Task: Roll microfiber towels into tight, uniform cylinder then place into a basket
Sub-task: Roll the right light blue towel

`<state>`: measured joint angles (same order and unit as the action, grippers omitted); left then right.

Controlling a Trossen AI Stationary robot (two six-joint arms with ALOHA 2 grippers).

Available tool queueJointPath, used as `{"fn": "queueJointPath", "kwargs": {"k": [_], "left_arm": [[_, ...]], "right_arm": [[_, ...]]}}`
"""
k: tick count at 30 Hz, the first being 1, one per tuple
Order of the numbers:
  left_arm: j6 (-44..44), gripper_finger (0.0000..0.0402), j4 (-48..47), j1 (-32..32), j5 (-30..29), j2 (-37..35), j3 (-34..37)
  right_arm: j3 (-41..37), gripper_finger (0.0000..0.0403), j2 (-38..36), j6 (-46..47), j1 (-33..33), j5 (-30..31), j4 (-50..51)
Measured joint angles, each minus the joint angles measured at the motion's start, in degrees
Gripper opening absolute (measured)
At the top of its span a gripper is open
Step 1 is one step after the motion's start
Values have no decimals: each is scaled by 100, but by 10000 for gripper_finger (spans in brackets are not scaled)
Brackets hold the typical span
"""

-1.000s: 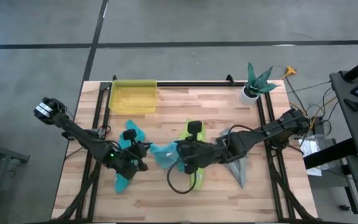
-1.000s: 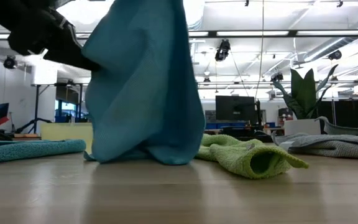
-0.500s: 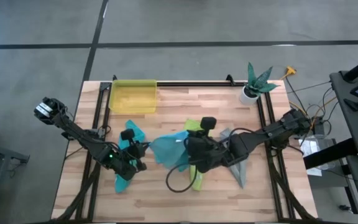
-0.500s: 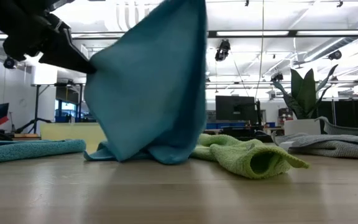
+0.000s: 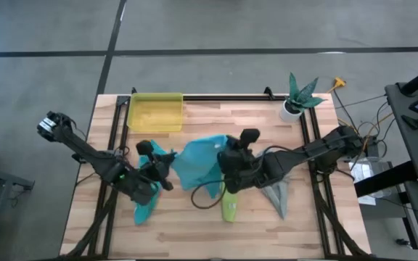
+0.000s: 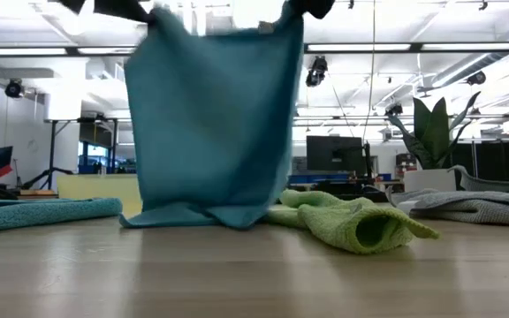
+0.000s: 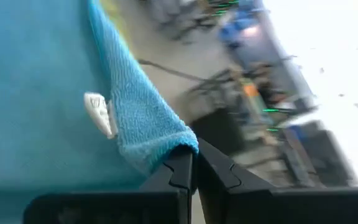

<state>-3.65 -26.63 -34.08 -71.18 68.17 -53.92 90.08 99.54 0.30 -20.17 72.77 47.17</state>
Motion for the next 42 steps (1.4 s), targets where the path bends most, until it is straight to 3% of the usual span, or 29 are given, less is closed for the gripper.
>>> {"fn": "queueJointPath", "kwargs": {"k": [5, 8, 11, 17, 27, 33, 38, 42], "left_arm": [[1047, 0, 0, 2, -960, -322, -509], [1643, 0, 43, 0, -1451, -457, -811], [2017, 0, 103, -2, -1556, -519, -1121], [2061, 0, 172, -137, -1570, -325, -1343], [2398, 0, 217, -598, -1886, 239, -1716], [1816, 0, 280, -1115, -1896, 414, -1731], [1123, 0, 260, -1531, -1491, 674, -1565], [860, 0, 260, -1821, -1235, 859, -1551]], "right_arm": [[0, 9, -197, -263, 111, 670, 15], [0, 8, -399, -320, 151, 696, 5], [0, 9, -594, -320, 156, 612, -3], [0, 8, -934, 56, 59, -545, -34], [15, 8, -950, 98, -546, -1458, -545], [-44, 8, -894, 664, -783, -2951, -578], [-208, 9, -711, 890, -924, -3259, -584], [-225, 9, -576, 963, -940, -3988, -705]]}}
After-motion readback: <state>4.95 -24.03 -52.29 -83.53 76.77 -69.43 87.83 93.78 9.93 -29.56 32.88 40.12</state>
